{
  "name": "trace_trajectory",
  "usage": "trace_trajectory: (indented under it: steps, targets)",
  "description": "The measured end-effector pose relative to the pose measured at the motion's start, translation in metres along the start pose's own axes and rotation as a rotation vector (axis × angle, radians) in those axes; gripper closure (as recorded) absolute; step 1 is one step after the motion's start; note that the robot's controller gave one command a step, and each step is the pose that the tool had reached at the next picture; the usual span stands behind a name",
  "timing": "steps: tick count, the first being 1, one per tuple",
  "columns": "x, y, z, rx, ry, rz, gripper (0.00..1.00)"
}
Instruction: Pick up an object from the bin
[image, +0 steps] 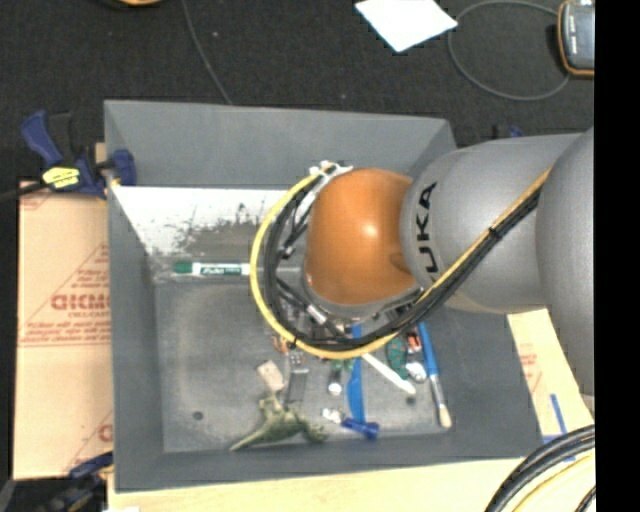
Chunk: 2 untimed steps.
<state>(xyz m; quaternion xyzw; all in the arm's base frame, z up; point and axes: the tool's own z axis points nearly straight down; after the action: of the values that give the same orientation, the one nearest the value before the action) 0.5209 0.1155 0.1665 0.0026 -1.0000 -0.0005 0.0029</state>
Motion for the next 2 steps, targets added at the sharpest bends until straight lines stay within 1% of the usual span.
trace_trajectory:
  steps: [1, 2]
  targets:
    - [-0.002, -0.001, -0.005, -0.001, -0.008, 0.004, 0.0]
    - [0.039, -0.038, 0.096, -0.002, -0.016, -0.02, 0.0]
